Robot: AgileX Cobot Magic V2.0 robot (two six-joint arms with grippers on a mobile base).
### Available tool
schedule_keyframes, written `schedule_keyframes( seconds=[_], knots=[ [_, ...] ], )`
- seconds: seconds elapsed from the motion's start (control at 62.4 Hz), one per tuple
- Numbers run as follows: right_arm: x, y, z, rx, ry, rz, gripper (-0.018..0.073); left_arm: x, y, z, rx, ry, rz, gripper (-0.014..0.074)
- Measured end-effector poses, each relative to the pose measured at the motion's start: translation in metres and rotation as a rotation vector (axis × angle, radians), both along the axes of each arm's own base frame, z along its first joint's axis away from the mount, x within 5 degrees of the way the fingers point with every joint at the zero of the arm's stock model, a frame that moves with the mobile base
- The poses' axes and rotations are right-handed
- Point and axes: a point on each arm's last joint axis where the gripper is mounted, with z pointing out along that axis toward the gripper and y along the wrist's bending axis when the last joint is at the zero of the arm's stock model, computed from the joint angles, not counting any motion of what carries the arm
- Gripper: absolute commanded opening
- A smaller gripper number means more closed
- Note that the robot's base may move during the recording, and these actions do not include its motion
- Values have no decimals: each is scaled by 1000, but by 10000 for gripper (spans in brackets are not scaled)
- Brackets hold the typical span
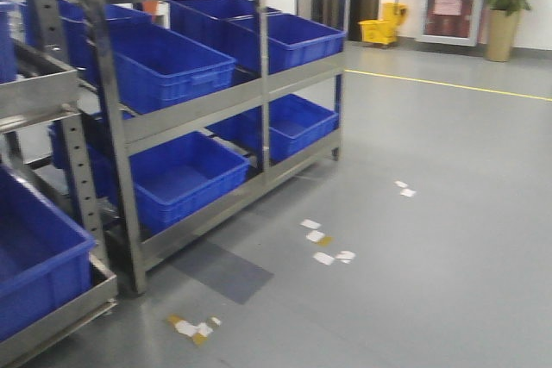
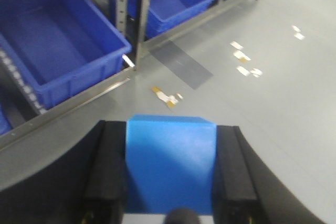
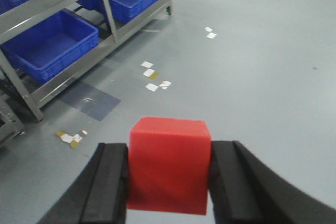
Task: Sort and place red and blue blocks on shelf
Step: 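Drive across the floor toward the second rack of blue bins, then turn the base to face two side-by-side blue bins on the shelf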
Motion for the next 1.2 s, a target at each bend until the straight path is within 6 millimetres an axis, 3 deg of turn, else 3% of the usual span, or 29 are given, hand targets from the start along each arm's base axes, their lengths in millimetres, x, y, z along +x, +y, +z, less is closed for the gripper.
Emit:
schedule_keyframes(
  seconds=[1.201],
  knots=[
    [0,0,0,0,0,0,49,0,0,0,0,0,0,125]
  ],
)
